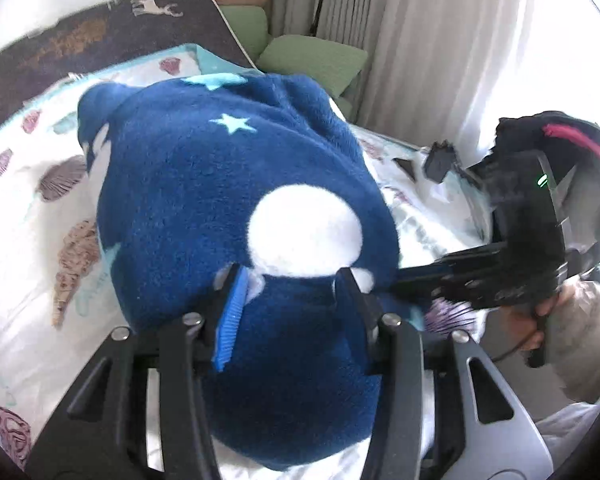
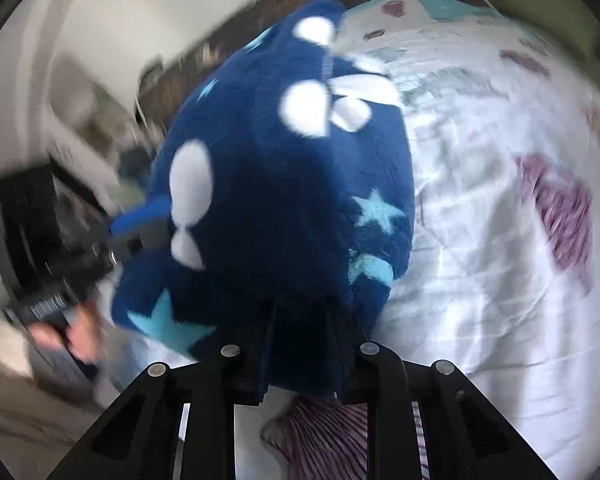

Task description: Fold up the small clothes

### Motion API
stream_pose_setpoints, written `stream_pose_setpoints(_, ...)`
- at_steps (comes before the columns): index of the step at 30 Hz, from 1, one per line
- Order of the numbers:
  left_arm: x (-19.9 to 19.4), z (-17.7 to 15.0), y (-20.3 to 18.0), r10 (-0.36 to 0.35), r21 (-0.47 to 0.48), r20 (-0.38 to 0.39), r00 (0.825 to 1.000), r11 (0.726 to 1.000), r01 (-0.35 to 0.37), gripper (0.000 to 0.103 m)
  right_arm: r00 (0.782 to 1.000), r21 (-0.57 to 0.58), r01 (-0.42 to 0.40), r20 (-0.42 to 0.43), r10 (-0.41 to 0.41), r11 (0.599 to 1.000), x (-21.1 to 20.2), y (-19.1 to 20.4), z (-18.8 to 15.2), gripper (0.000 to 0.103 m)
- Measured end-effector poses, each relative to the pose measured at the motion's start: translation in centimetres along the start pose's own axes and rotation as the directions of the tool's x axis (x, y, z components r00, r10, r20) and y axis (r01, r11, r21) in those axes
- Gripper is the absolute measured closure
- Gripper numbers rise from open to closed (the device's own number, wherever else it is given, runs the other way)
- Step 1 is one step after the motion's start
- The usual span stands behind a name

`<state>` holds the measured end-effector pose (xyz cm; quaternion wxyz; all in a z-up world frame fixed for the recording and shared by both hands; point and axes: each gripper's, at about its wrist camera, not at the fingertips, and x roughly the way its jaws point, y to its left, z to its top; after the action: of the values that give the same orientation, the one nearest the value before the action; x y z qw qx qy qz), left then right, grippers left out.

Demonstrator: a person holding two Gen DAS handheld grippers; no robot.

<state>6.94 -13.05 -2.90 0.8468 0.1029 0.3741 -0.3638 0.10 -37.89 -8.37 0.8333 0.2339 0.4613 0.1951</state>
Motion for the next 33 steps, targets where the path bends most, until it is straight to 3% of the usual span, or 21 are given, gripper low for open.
stream_pose_setpoints(5,-1.4,0.7,-0.6,0.015,-0.019,-0.002,1.0,1.0,-0.015,0.055,0.988,-0.137,0.152,-0.008,-0.155,0.979,-1.4,3.8,1.0,0.079)
stream_pose_setpoints(9,-4.2,0.6,-0.5,-0.025,-0.059,0.035,0.999,0.998,0.027,0.053,0.987,-0.14,0.129,0.118,-0.113,0.982,-5.3,6.4,2.6,0.078)
stream_pose_setpoints(11,-4.6,0.1,-1.0,-0.015,-0.027,0.027,1.0,1.0,0.016,0.052,0.984,-0.137,0.092,0.167,-0.069,0.986,-6.4,7.4,3.5,0.078)
stream_pose_setpoints(13,-3.7,-0.8,-1.3,0.04,0.01,-0.01,0.999,0.999,-0.04,0.052,0.987,-0.173,0.098,0.144,-0.073,0.98,-5.0,8.6,3.3,0.078)
stream_pose_setpoints(16,-1.8,-2.8,-1.0,0.052,0.012,-0.042,0.998,0.999,-0.051,0.05,0.973,-0.193,0.23,0.024,-0.229,0.954,-0.1,7.4,1.6,0.079)
stream_pose_setpoints(17,-1.5,-3.3,-1.0,0.05,0.015,-0.039,0.998,0.999,-0.05,0.05,0.972,-0.178,0.229,-0.002,-0.233,0.957,1.4,6.3,0.6,0.079)
stream_pose_setpoints(19,-1.9,-3.3,-1.6,0.078,0.038,-0.024,0.997,0.996,-0.077,0.05,0.972,-0.175,0.234,0.061,-0.227,0.956,1.8,6.0,-0.6,0.079)
stream_pose_setpoints(22,-3.2,-2.1,-1.7,0.065,0.045,-0.027,0.998,0.997,-0.064,0.05,0.972,-0.2,0.235,0.066,-0.226,0.951,0.0,7.3,0.1,0.078)
stream_pose_setpoints(25,-6.0,-0.1,-0.7,-0.004,-0.01,0.034,0.999,1.0,0.004,0.049,0.978,-0.179,0.191,0.123,-0.171,0.965,-3.0,8.2,2.3,0.076)
stream_pose_setpoints(26,-7.1,1.1,-0.2,-0.012,-0.028,0.084,0.996,1.0,0.015,0.048,0.974,-0.187,0.192,0.16,-0.163,0.963,-3.9,8.6,3.3,0.067)
stream_pose_setpoints(28,-7.8,3.0,0.8,0.014,-0.05,0.136,0.991,0.999,-0.007,0.034,0.959,-0.186,0.229,0.214,-0.188,0.956,-4.5,9.2,6.0,0.047)
stream_pose_setpoints(30,-7.3,5.5,2.0,0.089,-0.08,0.176,0.98,0.994,-0.076,0.029,0.945,-0.171,0.268,0.237,-0.225,0.948,-4.0,8.9,8.9,0.044)
stream_pose_setpoints(33,-4.6,8.3,3.8,0.128,-0.133,0.14,0.982,0.985,-0.109,0.029,0.94,-0.102,0.289,0.218,-0.262,0.952,-2.2,8.7,12.8,0.044)
